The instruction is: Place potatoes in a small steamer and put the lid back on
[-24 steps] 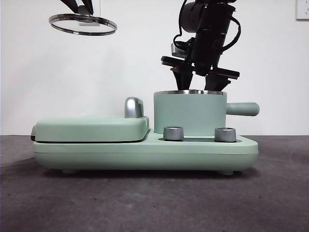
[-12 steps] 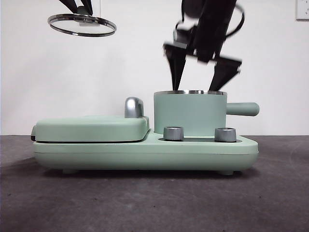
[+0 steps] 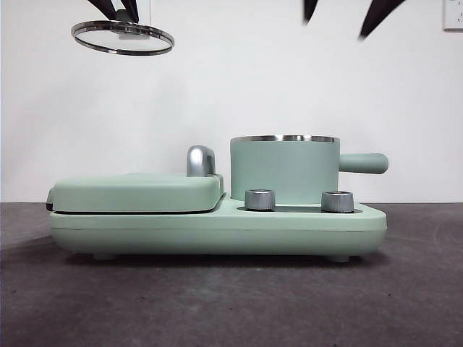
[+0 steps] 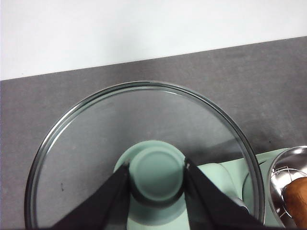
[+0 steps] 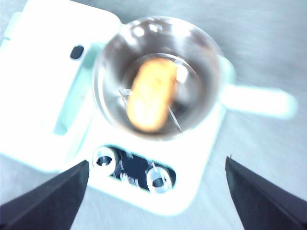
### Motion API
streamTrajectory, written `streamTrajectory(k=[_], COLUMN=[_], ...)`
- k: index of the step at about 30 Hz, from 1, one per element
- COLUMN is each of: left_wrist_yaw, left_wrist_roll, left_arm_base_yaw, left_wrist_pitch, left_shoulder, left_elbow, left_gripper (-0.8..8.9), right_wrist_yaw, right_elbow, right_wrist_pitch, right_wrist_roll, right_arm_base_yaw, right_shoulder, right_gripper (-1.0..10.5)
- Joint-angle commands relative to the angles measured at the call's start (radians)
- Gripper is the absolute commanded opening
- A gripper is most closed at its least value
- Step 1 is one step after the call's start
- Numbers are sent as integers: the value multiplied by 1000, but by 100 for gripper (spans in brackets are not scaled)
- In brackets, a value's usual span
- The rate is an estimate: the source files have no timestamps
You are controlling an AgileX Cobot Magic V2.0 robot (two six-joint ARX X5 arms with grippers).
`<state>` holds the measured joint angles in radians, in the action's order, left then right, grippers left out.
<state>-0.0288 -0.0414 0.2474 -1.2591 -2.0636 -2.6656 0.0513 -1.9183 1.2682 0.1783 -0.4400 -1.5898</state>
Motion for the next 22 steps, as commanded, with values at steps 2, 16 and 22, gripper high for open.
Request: streamTrajectory(k=[2,16,22], left_wrist_yaw=[-1,-1,-1], left_wrist_roll=[-5,-4,-3], left_arm_base_yaw=[16,154,243], left_wrist_pitch=[16,2,16], left_shoulder=[6,6,6], left_elbow=[-40,8,33], left_gripper=[14,14,14], right_wrist_yaw=[-3,-127,-156], right_elbow=[-26,203,462], right_wrist_pitch=[20,-66,-163], right_wrist_roll=[-15,8,76], right_arm_base_yaw=[-34,-216,-219], right_shoulder=[93,514,747], right_gripper=[450,450,450])
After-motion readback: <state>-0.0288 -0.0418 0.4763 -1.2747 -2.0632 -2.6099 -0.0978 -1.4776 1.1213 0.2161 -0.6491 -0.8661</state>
